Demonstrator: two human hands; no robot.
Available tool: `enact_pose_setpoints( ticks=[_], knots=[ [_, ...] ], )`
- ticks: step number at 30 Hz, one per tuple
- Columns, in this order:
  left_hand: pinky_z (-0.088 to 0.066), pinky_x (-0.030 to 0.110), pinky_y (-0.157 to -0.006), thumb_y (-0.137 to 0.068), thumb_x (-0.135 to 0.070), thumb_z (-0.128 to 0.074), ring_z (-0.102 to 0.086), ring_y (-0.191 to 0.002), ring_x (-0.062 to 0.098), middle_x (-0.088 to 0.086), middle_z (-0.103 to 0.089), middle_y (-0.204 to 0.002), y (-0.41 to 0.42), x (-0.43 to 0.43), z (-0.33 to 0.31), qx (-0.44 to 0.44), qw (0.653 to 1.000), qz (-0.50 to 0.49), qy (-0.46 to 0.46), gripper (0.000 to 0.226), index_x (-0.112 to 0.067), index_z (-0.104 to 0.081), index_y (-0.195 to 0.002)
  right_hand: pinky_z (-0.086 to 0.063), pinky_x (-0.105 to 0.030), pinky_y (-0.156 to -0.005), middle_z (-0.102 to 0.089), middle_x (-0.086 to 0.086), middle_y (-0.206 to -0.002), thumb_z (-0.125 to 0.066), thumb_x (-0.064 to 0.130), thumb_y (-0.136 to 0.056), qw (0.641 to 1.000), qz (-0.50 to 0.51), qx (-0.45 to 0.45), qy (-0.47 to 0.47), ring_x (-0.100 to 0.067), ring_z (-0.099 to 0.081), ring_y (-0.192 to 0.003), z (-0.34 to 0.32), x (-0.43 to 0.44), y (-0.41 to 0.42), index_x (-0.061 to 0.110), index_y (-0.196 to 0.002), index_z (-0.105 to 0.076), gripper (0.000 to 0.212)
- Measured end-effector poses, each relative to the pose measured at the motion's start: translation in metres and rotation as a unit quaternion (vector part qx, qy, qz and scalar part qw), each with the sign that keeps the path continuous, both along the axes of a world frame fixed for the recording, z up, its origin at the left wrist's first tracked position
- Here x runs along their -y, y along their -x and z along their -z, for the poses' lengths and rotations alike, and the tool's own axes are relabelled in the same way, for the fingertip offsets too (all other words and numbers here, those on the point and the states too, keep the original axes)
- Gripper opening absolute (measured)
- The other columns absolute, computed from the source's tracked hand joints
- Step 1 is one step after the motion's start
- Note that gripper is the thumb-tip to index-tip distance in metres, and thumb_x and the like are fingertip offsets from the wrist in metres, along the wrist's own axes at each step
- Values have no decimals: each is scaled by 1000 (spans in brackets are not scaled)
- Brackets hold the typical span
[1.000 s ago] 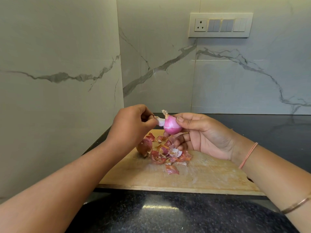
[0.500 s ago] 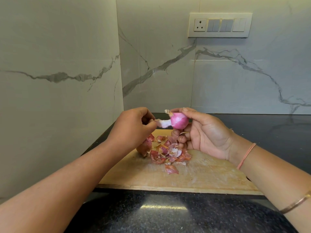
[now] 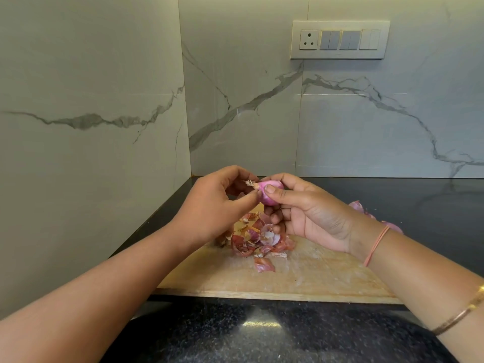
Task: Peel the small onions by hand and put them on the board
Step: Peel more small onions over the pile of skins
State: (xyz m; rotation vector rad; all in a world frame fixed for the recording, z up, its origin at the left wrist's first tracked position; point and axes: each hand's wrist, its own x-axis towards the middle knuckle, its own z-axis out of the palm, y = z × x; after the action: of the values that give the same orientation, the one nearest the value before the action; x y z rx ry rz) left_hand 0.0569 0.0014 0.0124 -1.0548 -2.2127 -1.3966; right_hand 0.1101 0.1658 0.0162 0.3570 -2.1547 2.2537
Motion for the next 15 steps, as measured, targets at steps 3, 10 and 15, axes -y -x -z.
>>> enact_pose_setpoints(
  ticks=[3, 10, 15],
  knots=[
    [-55, 30, -57, -82, -22, -70, -57, -60, 1, -10, -65, -75, 2, -1, 1, 7, 1000, 9, -16, 14, -22, -67, -95, -47, -25, -52, -56, -11, -73, -66, 25, -72, 1000, 13, 3, 19, -16, -51, -58, 0, 0, 0, 11, -107, -52, 40],
    [-53, 21, -70, -82, -9, -67, -62, -71, 2, -10, -67, -79, 4, 0, 1, -16, 1000, -8, -15, 17, -20, -66, -94, -52, -26, -55, -65, -13, -86, -64, 26, -72, 999, 26, -10, 44, -17, -60, -63, 0, 1, 1, 6, -104, -56, 38],
    [-54, 20, -70, -83, -14, -68, -61, -73, 2, -11, -66, -81, 4, 1, 0, -27, 999, -35, -3, 16, -27, -63, -91, -54, -24, -58, -63, -13, -81, -63, 20, -72, 998, 35, -26, 47, -15, -60, -63, -1, 0, 2, 0, -99, -62, 34]
  ],
)
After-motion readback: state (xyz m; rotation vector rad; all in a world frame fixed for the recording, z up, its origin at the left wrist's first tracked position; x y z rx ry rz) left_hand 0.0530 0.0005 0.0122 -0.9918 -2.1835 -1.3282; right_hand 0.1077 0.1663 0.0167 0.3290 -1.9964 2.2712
